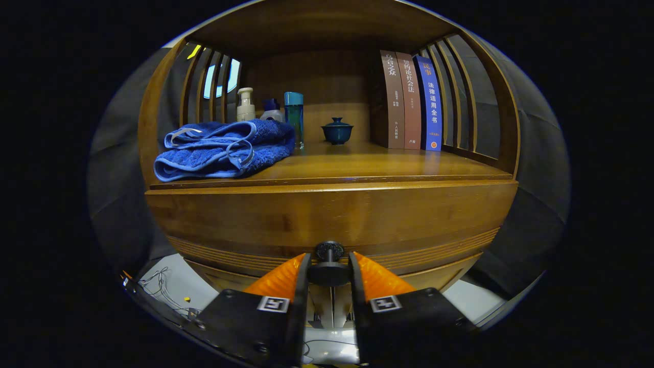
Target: Pull open the drawer, take out the items inside it, and place them on the countertop above the cabinet.
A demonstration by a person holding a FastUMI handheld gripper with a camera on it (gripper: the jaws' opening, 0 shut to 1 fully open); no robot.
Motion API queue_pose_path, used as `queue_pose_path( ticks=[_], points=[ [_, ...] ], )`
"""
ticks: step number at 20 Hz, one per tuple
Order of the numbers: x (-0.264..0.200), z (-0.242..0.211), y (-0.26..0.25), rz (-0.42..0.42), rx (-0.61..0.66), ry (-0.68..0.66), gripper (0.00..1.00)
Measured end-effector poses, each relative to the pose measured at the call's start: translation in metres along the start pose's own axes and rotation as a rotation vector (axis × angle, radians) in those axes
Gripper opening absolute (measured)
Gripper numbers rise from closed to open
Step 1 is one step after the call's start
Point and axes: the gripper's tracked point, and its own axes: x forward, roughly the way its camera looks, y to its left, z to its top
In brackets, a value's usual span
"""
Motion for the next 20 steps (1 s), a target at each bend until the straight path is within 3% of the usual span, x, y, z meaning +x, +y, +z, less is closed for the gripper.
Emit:
queue_pose_path(
  ticks=[2, 4, 12, 20],
  points=[
    [-0.002, 0.0, 0.0, -0.003, -0.014, 0.003, 0.42],
    [0.0, 0.0, 0.0, -0.002, -0.005, 0.002, 0.3],
    [-0.006, -0.004, 0.001, -0.004, -0.024, 0.058, 0.3],
    [-0.074, -0.029, 0.001, -0.012, -0.032, 0.113, 0.3]
  ],
)
